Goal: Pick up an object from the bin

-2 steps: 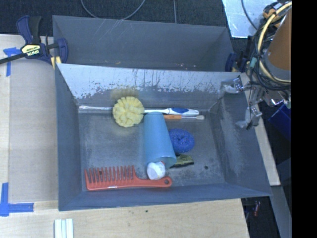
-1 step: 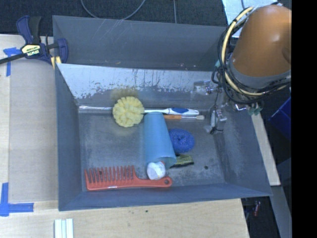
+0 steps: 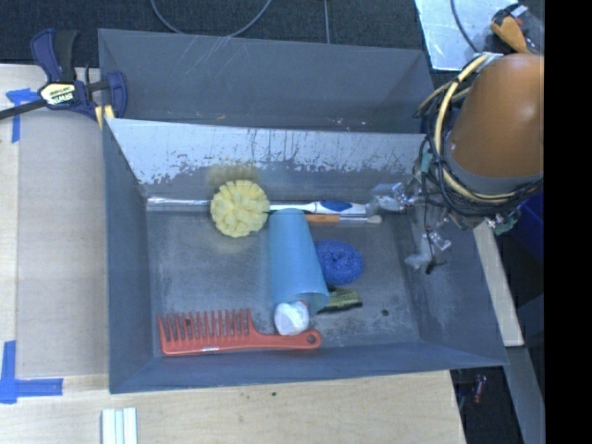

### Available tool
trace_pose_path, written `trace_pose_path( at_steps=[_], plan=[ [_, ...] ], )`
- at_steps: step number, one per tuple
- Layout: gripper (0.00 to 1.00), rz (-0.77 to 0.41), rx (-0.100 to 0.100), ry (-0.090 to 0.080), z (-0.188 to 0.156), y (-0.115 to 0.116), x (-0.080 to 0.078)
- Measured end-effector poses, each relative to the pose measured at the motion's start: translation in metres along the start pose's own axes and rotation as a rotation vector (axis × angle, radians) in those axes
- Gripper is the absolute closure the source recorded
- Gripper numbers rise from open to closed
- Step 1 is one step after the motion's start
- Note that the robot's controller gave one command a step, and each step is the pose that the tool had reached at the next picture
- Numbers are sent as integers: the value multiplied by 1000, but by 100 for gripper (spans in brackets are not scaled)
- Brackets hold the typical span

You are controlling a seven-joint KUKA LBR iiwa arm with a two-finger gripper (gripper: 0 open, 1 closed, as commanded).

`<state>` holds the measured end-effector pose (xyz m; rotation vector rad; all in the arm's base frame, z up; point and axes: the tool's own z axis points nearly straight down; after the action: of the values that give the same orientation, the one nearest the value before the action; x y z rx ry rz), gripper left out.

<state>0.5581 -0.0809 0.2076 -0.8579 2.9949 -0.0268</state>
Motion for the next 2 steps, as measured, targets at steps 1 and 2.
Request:
trace_pose_path(
  at_steps=[1, 2],
  plan=[
    [0, -42, -8, -2, -75, 52, -29],
    [0, -141, 0, -5, -29, 39, -31]
  ],
)
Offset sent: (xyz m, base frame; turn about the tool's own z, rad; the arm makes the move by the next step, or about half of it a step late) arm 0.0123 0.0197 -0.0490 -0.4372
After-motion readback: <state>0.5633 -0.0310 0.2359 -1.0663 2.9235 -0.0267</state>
